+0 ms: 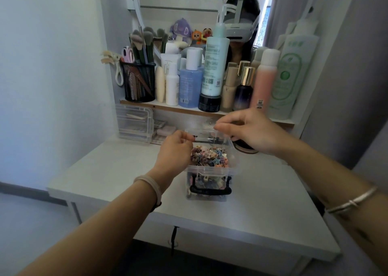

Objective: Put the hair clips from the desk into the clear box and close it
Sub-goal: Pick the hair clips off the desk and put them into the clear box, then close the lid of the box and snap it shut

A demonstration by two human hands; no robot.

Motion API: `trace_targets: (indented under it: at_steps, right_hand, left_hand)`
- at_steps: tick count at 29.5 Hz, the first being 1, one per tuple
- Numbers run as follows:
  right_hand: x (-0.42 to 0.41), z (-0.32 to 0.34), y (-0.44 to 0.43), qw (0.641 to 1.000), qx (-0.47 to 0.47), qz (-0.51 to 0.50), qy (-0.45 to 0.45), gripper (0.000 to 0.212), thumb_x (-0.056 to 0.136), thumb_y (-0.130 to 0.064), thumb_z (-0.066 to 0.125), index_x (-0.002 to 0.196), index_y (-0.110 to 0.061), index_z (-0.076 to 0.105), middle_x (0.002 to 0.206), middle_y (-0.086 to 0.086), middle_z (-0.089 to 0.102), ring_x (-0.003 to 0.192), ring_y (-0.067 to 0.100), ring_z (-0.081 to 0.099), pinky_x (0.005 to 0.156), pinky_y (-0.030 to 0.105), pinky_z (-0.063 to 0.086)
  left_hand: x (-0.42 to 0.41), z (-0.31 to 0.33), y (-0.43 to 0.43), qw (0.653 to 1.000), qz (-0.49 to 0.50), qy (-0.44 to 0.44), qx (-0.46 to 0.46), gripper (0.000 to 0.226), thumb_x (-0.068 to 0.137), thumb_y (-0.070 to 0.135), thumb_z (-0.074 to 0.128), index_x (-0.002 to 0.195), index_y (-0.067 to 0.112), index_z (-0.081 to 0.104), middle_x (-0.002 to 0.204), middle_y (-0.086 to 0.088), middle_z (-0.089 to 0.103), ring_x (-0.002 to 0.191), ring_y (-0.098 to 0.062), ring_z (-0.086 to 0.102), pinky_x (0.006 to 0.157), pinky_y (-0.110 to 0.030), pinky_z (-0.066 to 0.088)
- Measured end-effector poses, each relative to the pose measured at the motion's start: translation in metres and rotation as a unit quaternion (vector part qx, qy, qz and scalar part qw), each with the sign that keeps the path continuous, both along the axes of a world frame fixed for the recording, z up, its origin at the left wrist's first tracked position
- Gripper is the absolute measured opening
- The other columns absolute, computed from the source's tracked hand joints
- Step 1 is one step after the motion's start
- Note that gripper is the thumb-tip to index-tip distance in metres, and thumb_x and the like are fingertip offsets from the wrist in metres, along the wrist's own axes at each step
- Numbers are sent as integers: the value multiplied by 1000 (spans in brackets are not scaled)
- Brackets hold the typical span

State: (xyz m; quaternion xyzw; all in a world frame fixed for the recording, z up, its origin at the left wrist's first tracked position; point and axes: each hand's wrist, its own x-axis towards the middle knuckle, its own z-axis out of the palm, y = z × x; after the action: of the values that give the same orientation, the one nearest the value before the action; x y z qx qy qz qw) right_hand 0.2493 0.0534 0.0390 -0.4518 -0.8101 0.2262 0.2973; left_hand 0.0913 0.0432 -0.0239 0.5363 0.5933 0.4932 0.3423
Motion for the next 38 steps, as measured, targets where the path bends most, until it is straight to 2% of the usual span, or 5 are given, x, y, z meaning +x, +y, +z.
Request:
trace_targets:
  at_steps: [6, 15, 28, 32, 38]
  right_hand:
    - [4, -3, 6, 999, 12, -29, -43, 13, 89, -16, 58, 98, -14, 67, 81, -18, 56, 76, -3, 52, 69, 9, 38]
    - [-27, -11, 10, 995, 42, -16, -92, 10, 88, -17, 60, 94, -18, 68, 75, -13, 57, 74, 7, 56, 74, 25, 45]
    - [-130, -11, 55, 987, 75, 10, -140, 28, 91, -20, 56, 118, -15, 56, 122, 4, 58, 108, 18, 54, 80, 25, 40]
    - [-160, -18, 81, 975, 102, -28, -195, 40, 92, -20, 52, 130, -14, 44, 132, 10, 48, 118, 26, 49, 92, 33, 41]
    - [-189, -32, 109, 981, 38, -107, -155, 33, 91, -29, 53, 113, -4, 48, 111, 17, 59, 103, 34, 56, 72, 30, 37]
  left_hand:
    - [-2, -1, 2, 1000, -4, -3, 0, 25, 94, 7, 40, 78, 24, 51, 80, 5, 51, 63, -12, 46, 57, -26, 39]
    - [-23, 10, 5, 999, -34, 20, -34, 34, 83, -3, 54, 113, 13, 50, 87, -4, 57, 71, -14, 50, 60, -26, 42]
    - [-126, 34, 25, 931, 9, 365, 17, 31, 85, 5, 60, 116, 11, 59, 120, -9, 64, 109, -23, 60, 96, -32, 46]
    - [-148, 29, 29, 948, 80, 302, 60, 33, 89, 22, 58, 119, 10, 55, 125, -5, 58, 110, -21, 55, 92, -29, 41]
    - [-186, 13, 36, 985, 129, 108, -41, 51, 98, 35, 36, 144, 15, 28, 151, -8, 32, 138, -24, 32, 111, -35, 26]
